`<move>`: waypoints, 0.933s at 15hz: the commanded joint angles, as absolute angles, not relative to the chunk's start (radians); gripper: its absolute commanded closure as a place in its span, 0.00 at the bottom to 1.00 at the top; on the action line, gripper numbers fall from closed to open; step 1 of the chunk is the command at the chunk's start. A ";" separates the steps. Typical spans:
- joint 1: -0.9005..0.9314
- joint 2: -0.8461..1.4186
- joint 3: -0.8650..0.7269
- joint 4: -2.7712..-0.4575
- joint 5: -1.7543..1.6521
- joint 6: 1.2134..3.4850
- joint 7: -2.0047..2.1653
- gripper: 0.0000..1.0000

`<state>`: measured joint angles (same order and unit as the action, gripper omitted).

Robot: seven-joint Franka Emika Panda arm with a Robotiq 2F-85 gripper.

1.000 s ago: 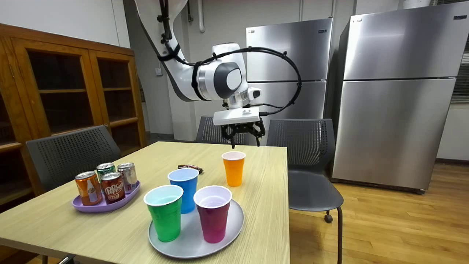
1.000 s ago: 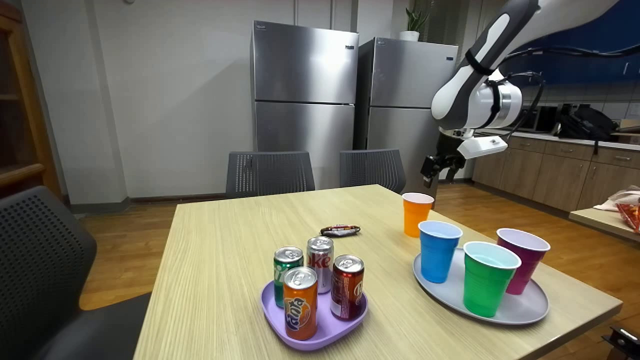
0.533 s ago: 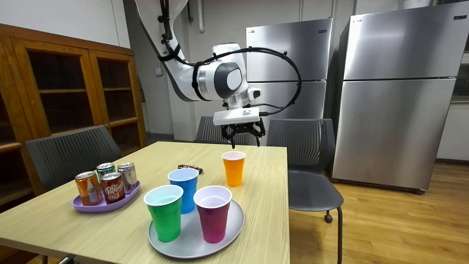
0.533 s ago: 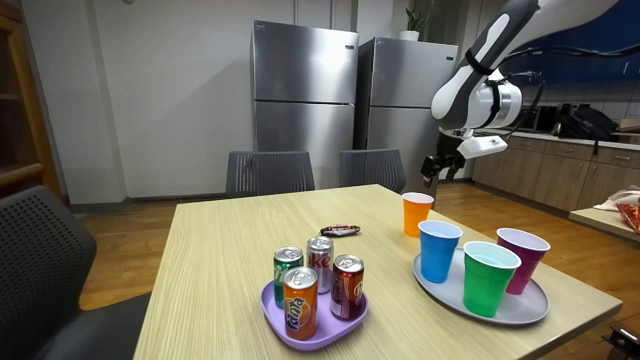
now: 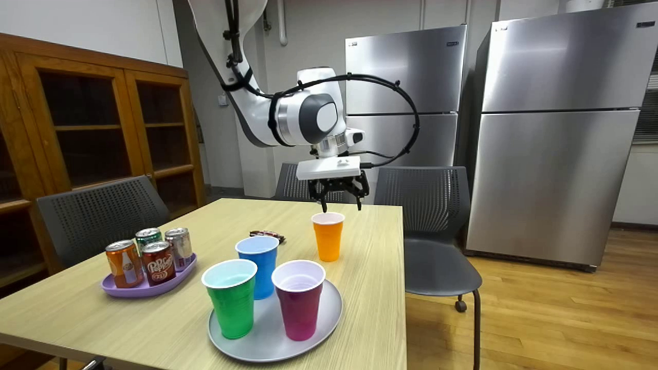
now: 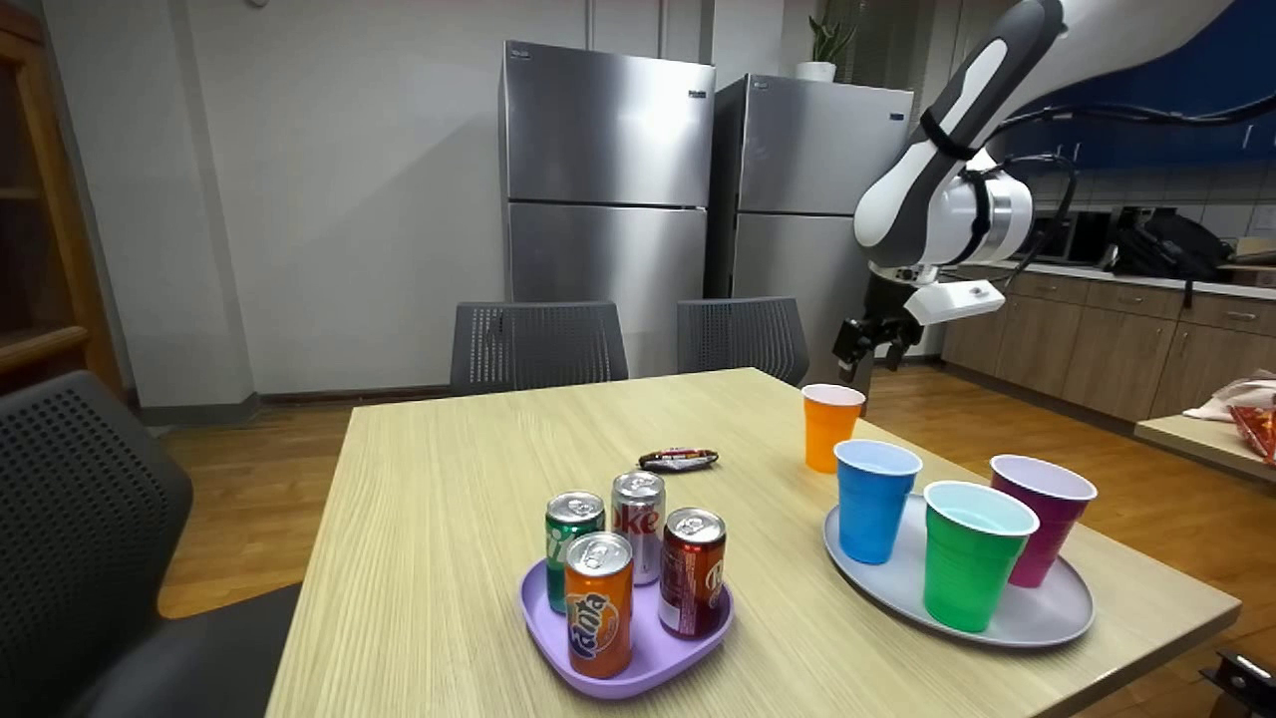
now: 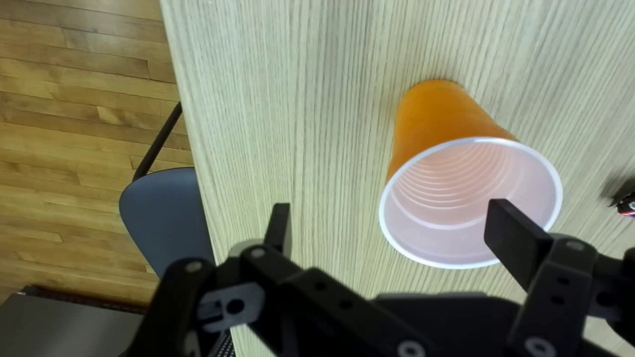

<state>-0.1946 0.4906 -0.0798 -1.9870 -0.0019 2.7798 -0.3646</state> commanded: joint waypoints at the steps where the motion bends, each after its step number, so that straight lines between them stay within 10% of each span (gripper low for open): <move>1: -0.209 0.529 -0.060 -1.929 -0.010 2.752 -0.323 0.00; 14: -0.223 0.638 -0.038 -1.806 0.019 2.702 -0.261 0.00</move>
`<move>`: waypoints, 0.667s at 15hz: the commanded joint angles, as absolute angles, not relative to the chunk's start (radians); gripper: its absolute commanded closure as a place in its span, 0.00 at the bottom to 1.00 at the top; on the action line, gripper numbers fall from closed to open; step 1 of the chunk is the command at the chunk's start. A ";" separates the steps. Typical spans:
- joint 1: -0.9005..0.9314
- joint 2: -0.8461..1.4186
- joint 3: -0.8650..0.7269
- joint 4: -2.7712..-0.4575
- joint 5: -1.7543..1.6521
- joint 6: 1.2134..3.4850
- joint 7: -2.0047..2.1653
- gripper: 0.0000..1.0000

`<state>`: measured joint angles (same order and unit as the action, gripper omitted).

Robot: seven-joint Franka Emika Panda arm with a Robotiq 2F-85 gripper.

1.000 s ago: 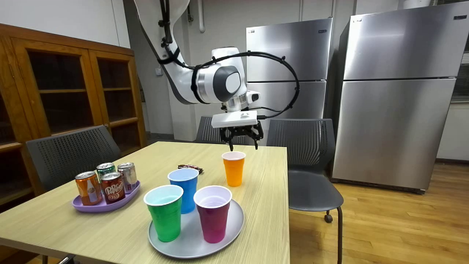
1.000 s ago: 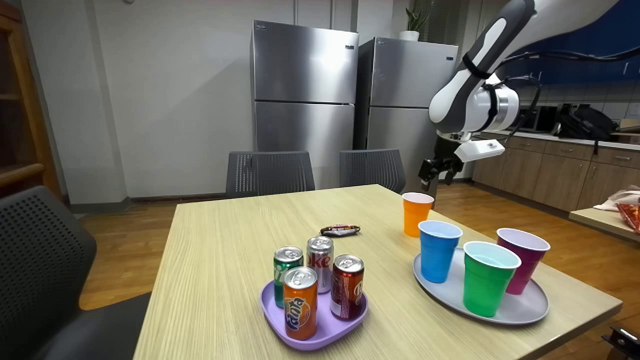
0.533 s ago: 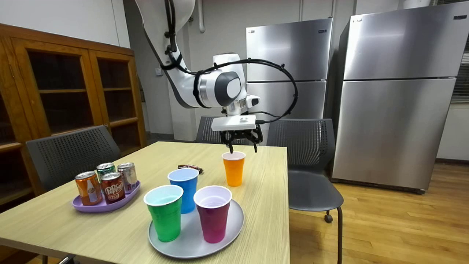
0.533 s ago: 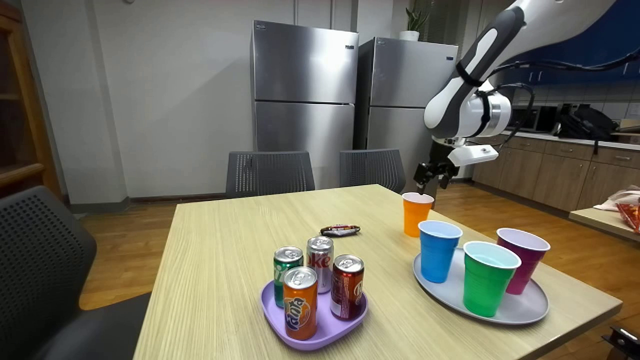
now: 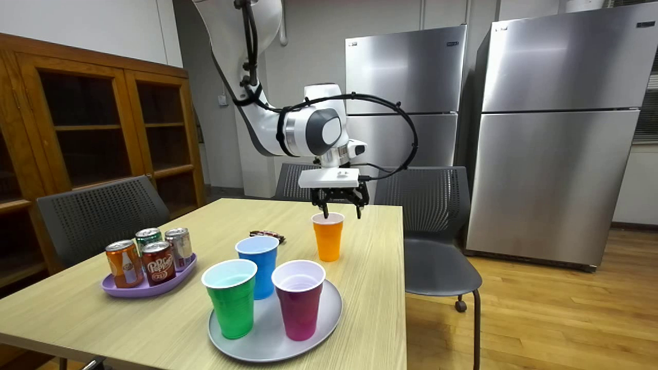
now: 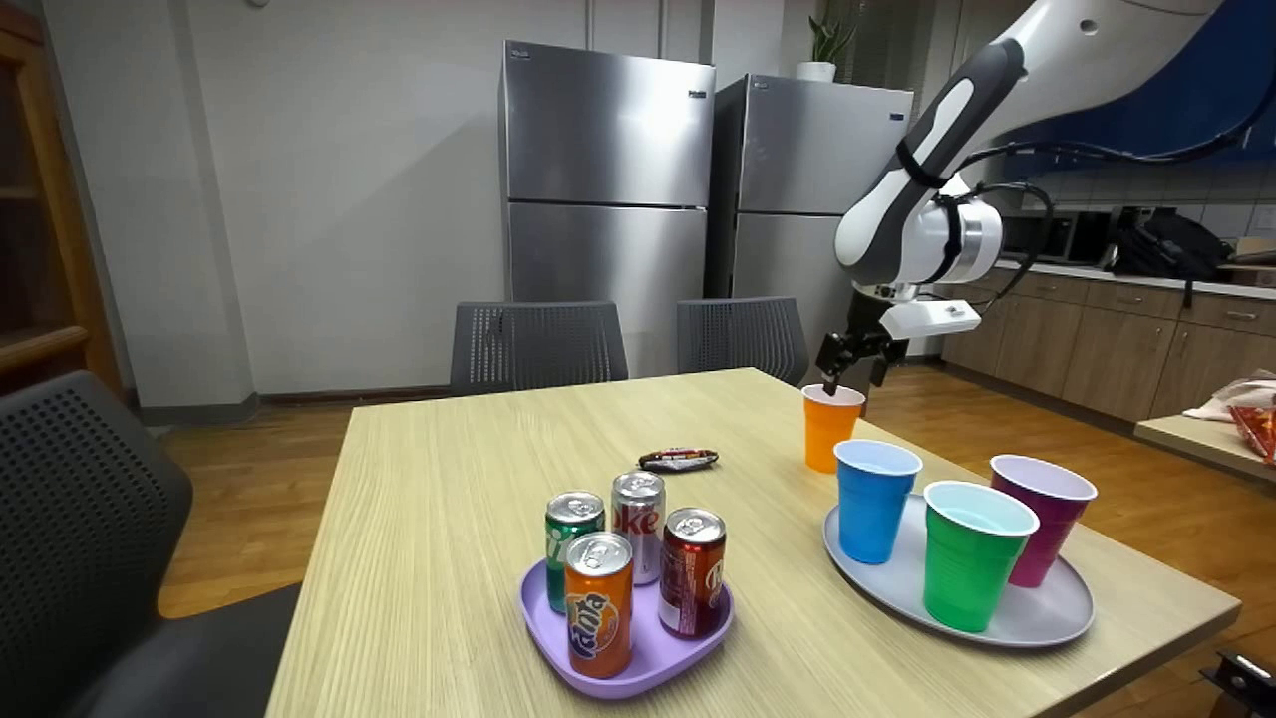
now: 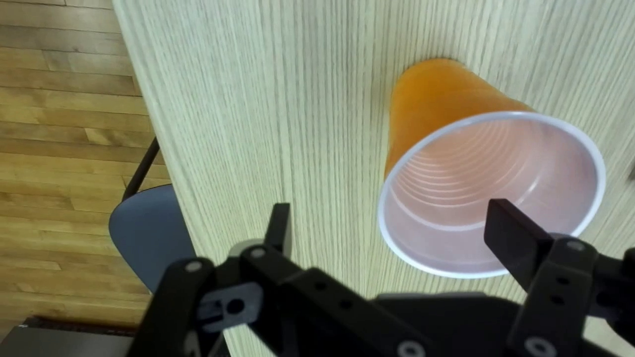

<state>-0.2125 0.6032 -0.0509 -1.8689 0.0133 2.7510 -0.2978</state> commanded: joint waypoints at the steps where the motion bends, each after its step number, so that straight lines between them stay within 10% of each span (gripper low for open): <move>1: -0.222 0.646 -0.039 -1.797 0.019 2.698 -0.252 0.00; 7: -0.222 0.662 -0.042 -1.774 0.014 2.673 -0.235 0.00; 10: -0.219 0.664 -0.045 -1.769 0.011 2.666 -0.231 0.35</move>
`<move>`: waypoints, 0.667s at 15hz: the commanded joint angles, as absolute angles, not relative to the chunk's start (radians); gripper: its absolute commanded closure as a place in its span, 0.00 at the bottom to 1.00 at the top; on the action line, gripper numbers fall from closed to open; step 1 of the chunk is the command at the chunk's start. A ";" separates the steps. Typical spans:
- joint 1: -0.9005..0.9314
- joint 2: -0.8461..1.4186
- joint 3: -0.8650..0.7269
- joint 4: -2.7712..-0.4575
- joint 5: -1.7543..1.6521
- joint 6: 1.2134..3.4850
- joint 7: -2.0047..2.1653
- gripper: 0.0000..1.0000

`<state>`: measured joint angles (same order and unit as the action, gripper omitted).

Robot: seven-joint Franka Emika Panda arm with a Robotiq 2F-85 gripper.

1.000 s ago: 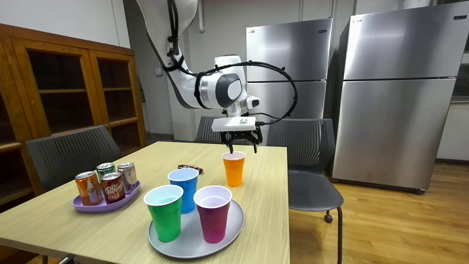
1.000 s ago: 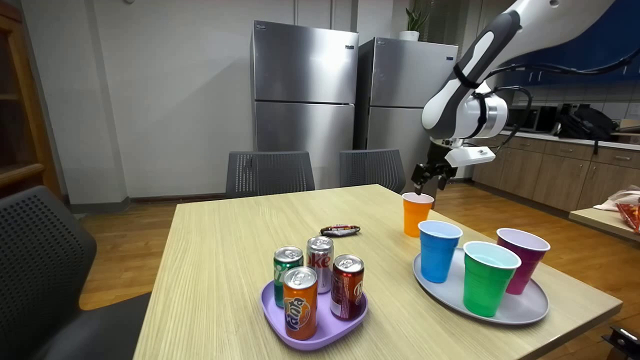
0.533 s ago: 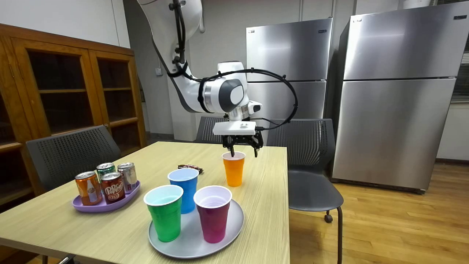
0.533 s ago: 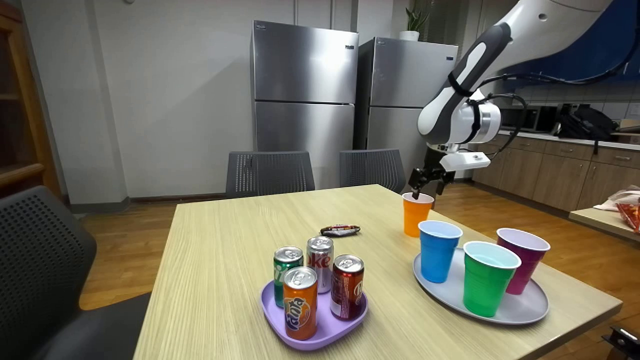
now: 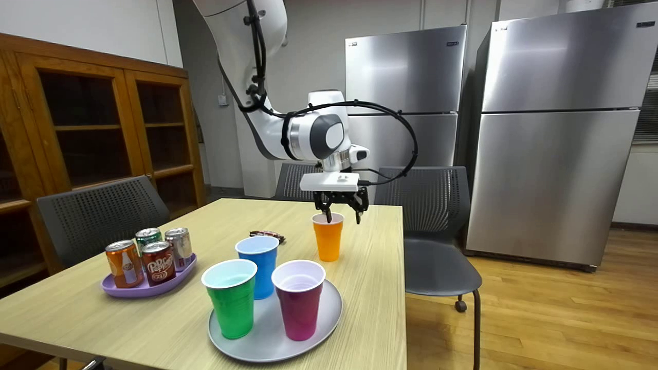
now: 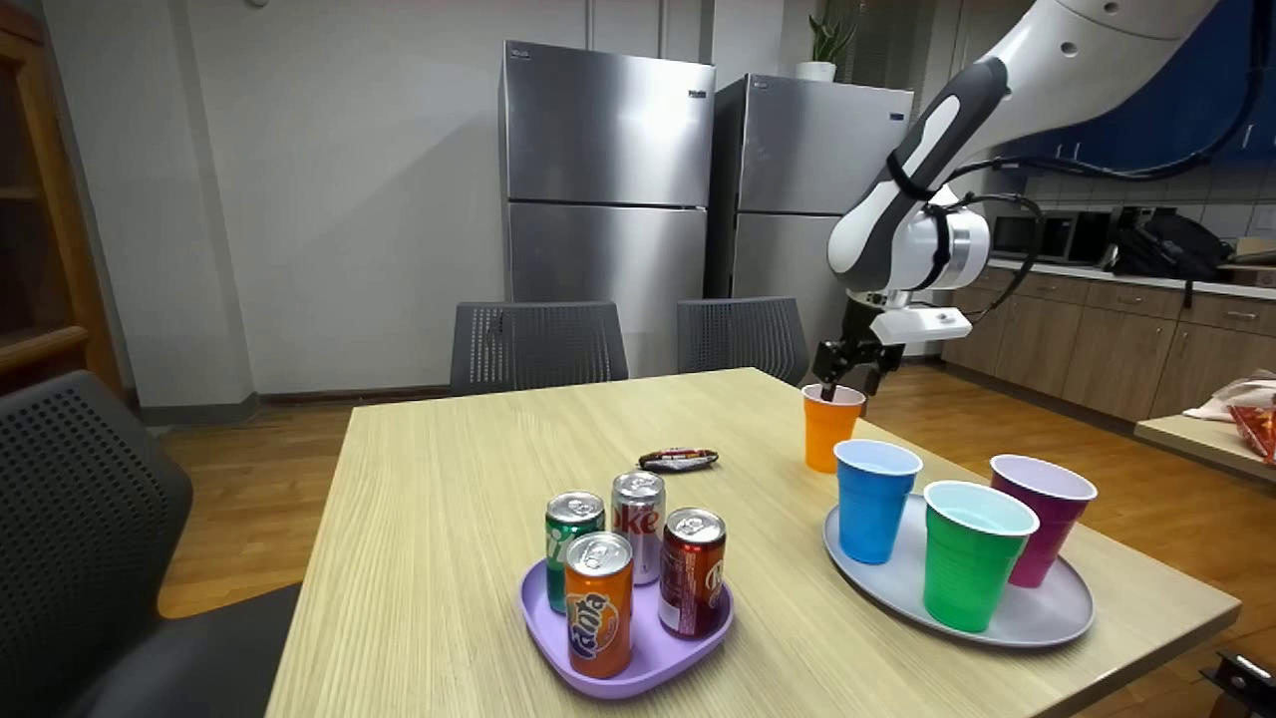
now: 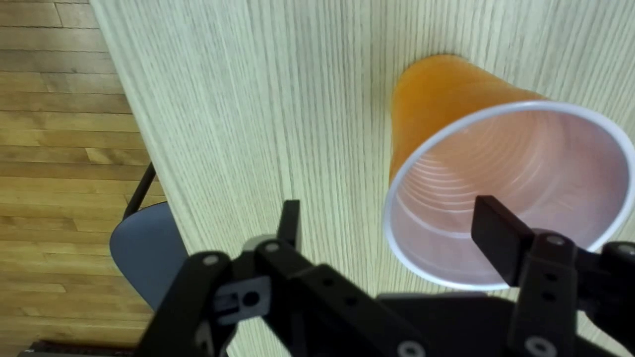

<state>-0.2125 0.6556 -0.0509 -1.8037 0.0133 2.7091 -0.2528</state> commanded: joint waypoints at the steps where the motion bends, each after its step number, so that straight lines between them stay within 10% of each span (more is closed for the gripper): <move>1: -0.218 0.665 -0.045 -1.768 0.011 2.664 -0.229 0.42; 8: -0.221 0.659 -0.039 -1.776 0.013 2.663 -0.235 0.97; 10: -0.221 0.655 -0.038 -1.781 0.014 2.665 -0.236 1.00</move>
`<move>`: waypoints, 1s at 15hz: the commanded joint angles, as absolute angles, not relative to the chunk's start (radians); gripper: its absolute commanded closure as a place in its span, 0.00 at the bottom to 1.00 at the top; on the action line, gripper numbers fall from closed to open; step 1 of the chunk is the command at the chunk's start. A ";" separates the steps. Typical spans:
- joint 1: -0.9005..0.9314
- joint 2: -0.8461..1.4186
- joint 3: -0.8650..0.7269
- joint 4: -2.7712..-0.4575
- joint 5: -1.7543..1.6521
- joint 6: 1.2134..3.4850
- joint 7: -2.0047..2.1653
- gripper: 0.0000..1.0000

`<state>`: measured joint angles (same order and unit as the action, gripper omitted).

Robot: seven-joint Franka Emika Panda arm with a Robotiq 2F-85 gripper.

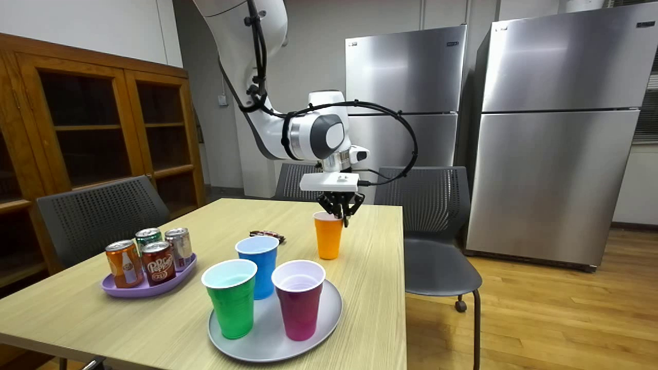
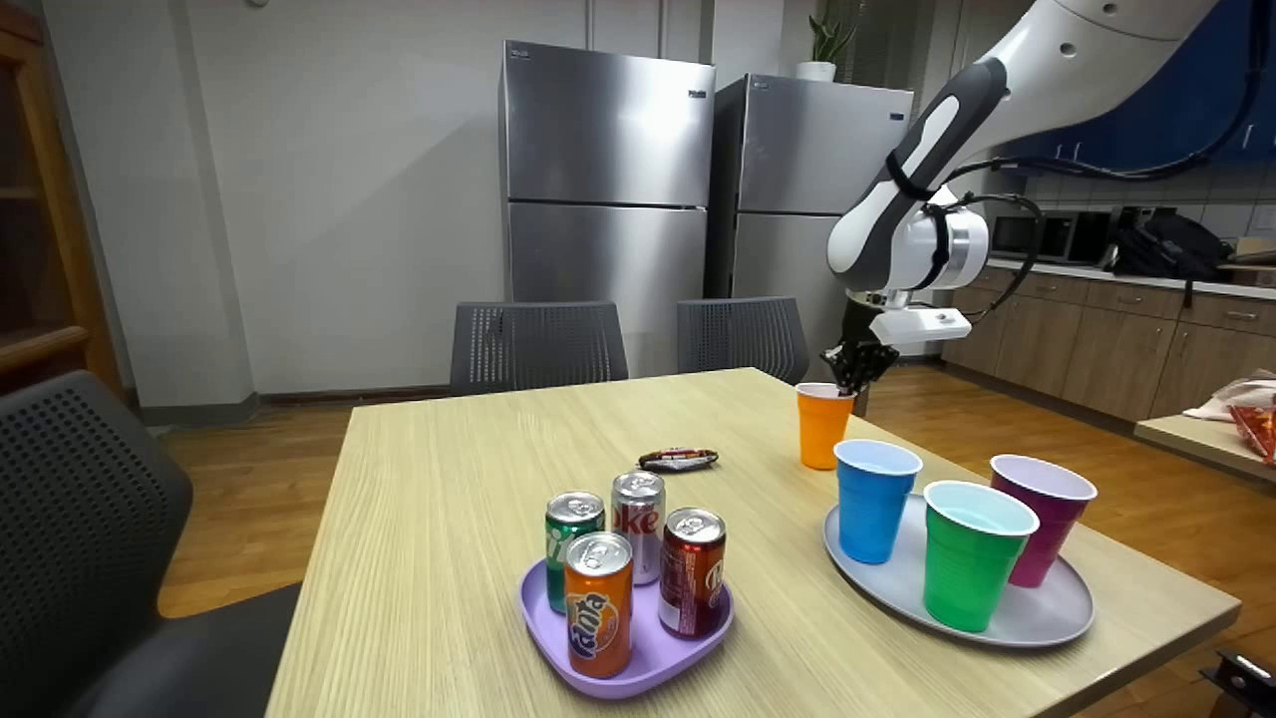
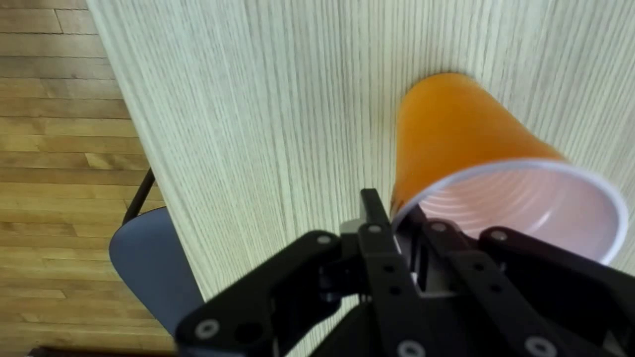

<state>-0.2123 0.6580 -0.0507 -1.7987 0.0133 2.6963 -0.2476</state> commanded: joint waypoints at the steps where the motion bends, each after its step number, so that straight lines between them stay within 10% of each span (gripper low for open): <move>1: -0.219 0.652 -0.040 -1.781 0.016 2.663 -0.228 1.00; 15: -0.296 0.495 0.046 -1.909 0.102 2.679 -0.315 0.99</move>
<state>-0.2577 0.5864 0.0090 -1.8243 0.0688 2.6962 -0.2642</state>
